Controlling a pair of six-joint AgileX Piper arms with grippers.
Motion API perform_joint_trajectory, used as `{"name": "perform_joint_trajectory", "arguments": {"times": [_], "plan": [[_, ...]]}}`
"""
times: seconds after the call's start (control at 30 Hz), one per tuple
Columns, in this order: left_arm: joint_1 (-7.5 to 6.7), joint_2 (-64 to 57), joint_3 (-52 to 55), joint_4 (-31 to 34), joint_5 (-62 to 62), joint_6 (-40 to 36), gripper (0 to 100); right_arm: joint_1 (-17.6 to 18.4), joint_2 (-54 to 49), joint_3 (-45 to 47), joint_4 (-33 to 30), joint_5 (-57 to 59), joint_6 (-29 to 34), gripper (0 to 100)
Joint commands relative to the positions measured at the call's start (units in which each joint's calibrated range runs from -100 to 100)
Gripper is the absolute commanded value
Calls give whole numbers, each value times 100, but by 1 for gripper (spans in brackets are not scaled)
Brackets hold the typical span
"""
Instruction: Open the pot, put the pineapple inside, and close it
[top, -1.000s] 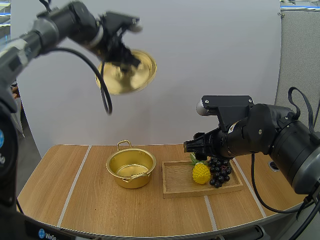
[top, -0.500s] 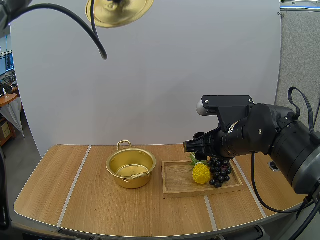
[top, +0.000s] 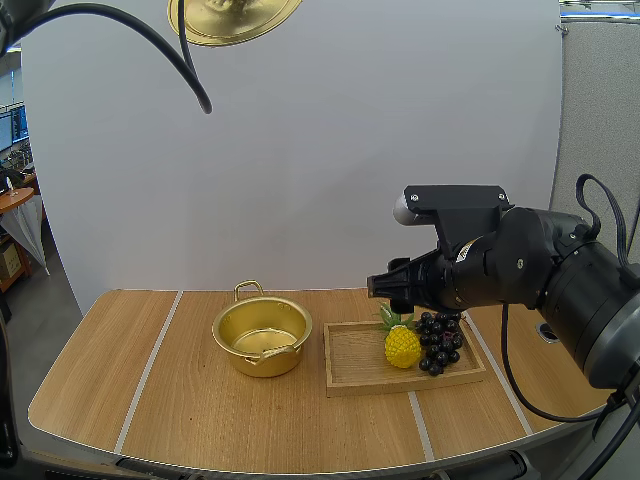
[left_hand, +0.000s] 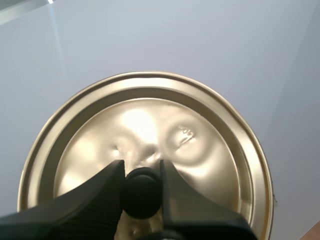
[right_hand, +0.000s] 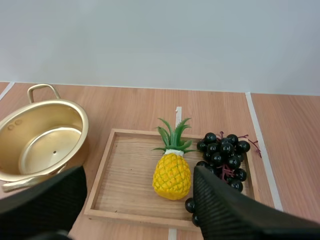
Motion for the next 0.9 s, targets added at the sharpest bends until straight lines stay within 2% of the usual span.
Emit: {"name": "perform_joint_trajectory", "arguments": {"times": [0.0,0.3,0.5,0.7,0.87], "plan": [[-9,-48,-57,-30,-190,-57,0,-30,268,-37,95,-625,16,100],[-9,-48,-57,-30,-190,-57,0,-30,1911,-66,95,-1203,16,100],[-9,-48,-57,-30,-190,-57,0,-30,3094,-666,150,-1216,28,100],[-9,-48,-57,-30,-190,-57,0,-30,3878,-1224,184,-1198,325,100],[-9,-48,-57,-30,-190,-57,0,-30,4340,-1290,92,-1215,353,100]]}}
